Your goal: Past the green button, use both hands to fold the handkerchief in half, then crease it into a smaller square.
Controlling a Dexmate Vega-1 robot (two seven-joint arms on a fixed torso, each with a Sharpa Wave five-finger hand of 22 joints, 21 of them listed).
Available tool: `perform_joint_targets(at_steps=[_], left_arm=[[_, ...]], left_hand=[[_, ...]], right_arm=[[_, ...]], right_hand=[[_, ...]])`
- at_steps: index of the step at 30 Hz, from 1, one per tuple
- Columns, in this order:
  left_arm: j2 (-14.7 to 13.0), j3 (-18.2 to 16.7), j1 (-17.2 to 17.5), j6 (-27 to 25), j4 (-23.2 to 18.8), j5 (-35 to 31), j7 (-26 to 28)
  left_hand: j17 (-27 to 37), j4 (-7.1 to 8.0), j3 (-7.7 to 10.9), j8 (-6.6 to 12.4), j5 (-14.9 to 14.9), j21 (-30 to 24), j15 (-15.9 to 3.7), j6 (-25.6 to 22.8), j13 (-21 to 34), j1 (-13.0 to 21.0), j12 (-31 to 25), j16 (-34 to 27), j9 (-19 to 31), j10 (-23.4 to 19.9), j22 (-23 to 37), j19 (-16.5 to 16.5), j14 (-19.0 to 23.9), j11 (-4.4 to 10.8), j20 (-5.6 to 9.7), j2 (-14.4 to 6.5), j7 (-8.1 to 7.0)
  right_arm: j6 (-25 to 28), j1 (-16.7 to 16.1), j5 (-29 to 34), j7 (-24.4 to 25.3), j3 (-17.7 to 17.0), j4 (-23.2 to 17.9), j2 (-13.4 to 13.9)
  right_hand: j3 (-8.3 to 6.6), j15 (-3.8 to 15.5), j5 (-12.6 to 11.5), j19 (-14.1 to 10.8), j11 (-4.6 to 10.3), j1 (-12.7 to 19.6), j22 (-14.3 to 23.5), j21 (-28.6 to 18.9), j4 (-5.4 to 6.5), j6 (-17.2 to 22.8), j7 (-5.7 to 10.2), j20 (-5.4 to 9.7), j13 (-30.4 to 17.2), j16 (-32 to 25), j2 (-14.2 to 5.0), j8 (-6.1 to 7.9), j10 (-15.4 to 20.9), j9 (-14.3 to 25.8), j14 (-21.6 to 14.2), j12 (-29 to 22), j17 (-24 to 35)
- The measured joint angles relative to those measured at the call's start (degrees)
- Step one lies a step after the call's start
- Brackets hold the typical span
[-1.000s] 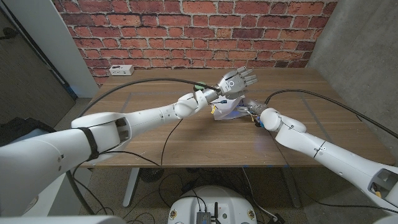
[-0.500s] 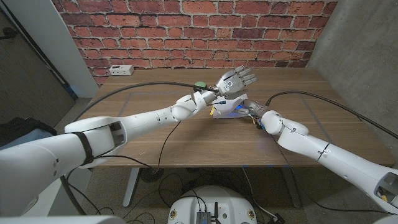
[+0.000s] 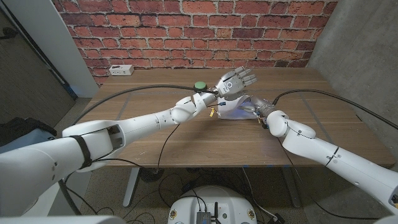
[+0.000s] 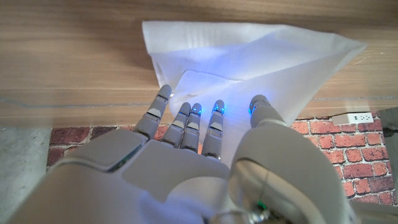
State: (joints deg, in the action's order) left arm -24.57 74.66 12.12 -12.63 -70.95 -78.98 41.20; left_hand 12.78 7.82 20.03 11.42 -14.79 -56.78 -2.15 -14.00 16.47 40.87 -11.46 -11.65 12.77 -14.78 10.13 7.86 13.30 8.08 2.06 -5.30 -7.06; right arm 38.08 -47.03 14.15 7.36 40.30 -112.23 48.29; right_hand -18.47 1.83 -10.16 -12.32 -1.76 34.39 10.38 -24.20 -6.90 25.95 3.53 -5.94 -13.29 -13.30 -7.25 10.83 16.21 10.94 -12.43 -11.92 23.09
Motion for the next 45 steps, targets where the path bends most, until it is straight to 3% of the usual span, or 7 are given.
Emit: perform_joint_targets(at_steps=[16, 18, 24, 34, 45], left_arm=[[-1.81, -1.78, 2.27, -0.72, -3.85, -1.74, -0.87], [-1.95, -2.07, 2.56, -0.93, -4.18, -1.91, -1.08], [-2.39, -3.42, 4.02, -2.06, -5.41, -1.76, -2.07], [-2.27, -7.0, 7.72, -5.39, -7.0, 1.29, -2.7], [-1.77, -10.98, 11.76, -7.95, -9.02, 7.0, -2.68]], left_hand=[[-0.27, 0.0, 0.0, -0.06, -0.33, 0.21, -0.2, 0.0, -0.26, 0.0, 0.0, 0.0, -0.53, 0.0, 0.01, 0.0, -0.2, 0.0, 0.0, 0.0, 0.0], [-0.27, -0.17, -0.16, -0.06, -0.33, 0.21, -0.2, 0.0, -0.26, -0.02, 0.0, -0.01, -0.54, 0.0, 0.01, 0.0, -0.2, 0.0, 0.0, 0.02, 0.0], [-0.27, -0.24, -0.24, -0.06, -0.33, 0.21, -0.2, 0.0, -0.49, -0.45, -0.21, -0.01, -0.53, 0.0, 0.01, 0.17, -0.2, 0.0, 0.16, -0.01, 0.0], [-0.54, -0.48, 0.01, -0.06, -0.32, 0.43, -0.2, -0.22, -0.53, -0.45, -0.21, -0.01, -0.8, 0.31, 0.01, 0.43, -0.2, -0.31, 0.0, 0.0, 0.22], [-0.54, -0.72, -0.23, -0.05, -0.32, 0.65, -0.2, -0.44, -0.79, -0.68, -0.21, -0.02, -1.06, 0.62, 0.01, 0.21, -0.2, -0.63, -0.22, 0.23, 0.44]], right_arm=[[8.52, -5.24, 2.36, 7.78, -3.82, -6.64, 1.49], [9.17, -6.26, 2.6, 9.2, -4.57, -7.35, 1.49], [9.89, -8.6, 3.36, 13.72, -6.04, -8.17, 0.64], [5.55, -10.75, 3.51, 19.75, -7.85, -6.57, -1.21], [-0.8, -11.75, 1.35, 22.07, -9.87, -3.84, -2.54]], right_hand=[[-0.02, 0.22, 0.0, -0.93, 0.01, 0.0, 0.01, 0.01, -0.49, 0.98, 0.17, 0.32, 0.0, -0.28, -0.06, 0.22, 1.2, 0.0, -0.58, 0.0, -0.27], [-0.63, 0.43, 0.0, -1.31, 0.18, 0.1, 0.01, 0.01, -0.19, 0.98, 0.17, 0.74, -0.01, -0.49, -1.93, 0.22, 1.32, 0.0, -0.8, 0.0, -0.2], [-1.16, 0.52, -0.24, -1.9, 1.26, 0.08, 0.01, 0.01, 0.19, 1.39, 0.58, 1.74, -0.01, -0.71, -3.11, 0.22, 1.38, 0.0, -0.88, 0.0, -0.08], [-1.63, 0.53, -0.48, -1.6, 1.67, 0.54, 0.02, 0.02, 0.66, 1.38, 0.58, 2.06, -0.01, -0.71, -3.56, 0.22, 0.97, 0.0, -0.43, 0.0, 0.18], [-2.0, 0.53, -0.47, -1.6, 1.66, 0.54, 0.02, 0.27, 0.7, 1.38, 0.58, 2.06, -0.01, -0.71, -3.56, 0.22, 0.97, 0.0, -0.44, 0.0, 0.17]])
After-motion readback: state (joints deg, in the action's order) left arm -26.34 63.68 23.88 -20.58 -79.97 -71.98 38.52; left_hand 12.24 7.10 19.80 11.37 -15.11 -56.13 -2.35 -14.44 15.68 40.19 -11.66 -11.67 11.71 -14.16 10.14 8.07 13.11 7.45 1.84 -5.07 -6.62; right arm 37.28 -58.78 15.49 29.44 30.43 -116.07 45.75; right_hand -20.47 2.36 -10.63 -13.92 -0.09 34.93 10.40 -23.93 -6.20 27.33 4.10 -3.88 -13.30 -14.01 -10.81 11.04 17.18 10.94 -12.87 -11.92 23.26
